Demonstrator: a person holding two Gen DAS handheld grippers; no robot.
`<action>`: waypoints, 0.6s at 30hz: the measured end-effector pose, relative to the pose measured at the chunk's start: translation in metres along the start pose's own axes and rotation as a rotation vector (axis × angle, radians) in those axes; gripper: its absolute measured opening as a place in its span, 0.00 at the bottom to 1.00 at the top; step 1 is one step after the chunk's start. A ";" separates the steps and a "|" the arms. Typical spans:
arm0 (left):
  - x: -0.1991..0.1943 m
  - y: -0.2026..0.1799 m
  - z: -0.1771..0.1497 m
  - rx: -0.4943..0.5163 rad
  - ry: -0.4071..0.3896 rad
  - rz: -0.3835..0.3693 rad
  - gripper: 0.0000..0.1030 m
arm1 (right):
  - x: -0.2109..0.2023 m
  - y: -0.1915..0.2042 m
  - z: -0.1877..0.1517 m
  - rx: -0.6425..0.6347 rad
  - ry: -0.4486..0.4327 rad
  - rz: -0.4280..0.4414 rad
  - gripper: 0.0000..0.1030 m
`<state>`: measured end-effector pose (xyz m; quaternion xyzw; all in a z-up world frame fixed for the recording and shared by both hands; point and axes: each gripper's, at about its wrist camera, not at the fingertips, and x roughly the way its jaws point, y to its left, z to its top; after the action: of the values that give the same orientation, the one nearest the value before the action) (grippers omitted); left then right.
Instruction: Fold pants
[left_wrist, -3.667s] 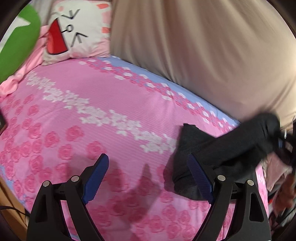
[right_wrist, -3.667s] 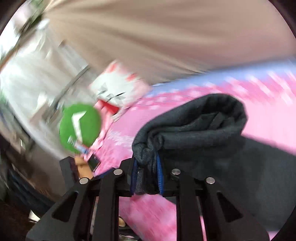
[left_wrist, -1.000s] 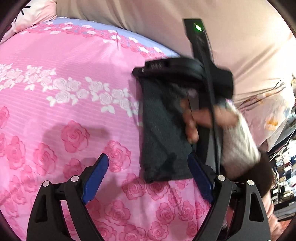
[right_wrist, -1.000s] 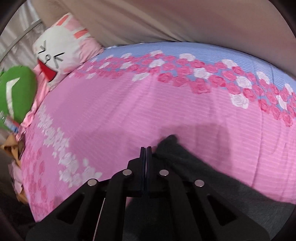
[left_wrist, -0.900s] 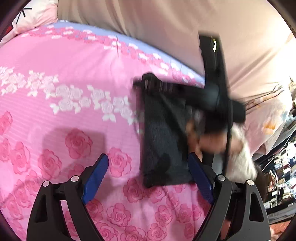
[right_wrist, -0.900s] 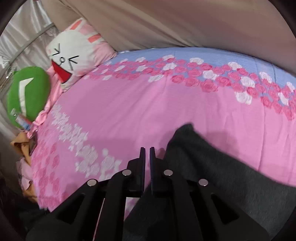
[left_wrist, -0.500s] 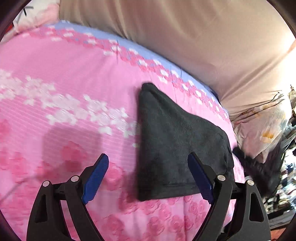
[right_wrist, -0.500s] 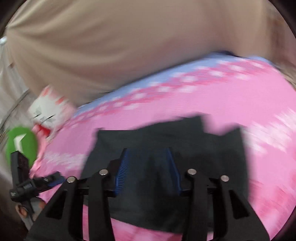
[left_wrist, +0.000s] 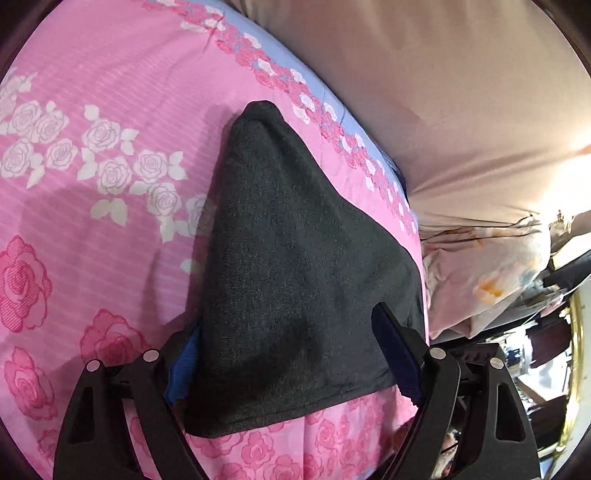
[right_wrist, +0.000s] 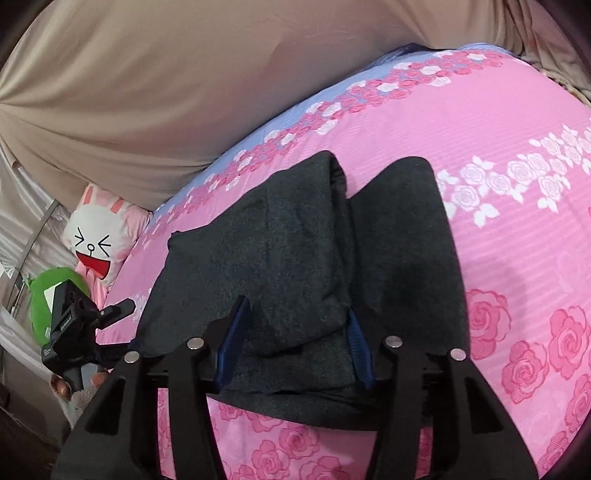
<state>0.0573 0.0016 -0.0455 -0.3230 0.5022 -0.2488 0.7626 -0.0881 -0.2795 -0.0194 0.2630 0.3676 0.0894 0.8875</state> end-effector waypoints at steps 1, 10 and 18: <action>0.000 0.000 -0.001 0.005 0.006 -0.003 0.79 | 0.002 -0.003 -0.002 -0.012 0.018 -0.007 0.50; 0.004 -0.002 0.002 0.000 0.039 -0.036 0.56 | 0.004 -0.008 0.005 0.045 0.007 0.023 0.17; -0.004 -0.022 -0.001 0.101 0.039 0.070 0.71 | -0.048 -0.001 -0.011 -0.083 -0.046 -0.206 0.25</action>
<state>0.0537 -0.0106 -0.0266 -0.2616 0.5147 -0.2534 0.7762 -0.1303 -0.2930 0.0029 0.1889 0.3684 0.0068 0.9102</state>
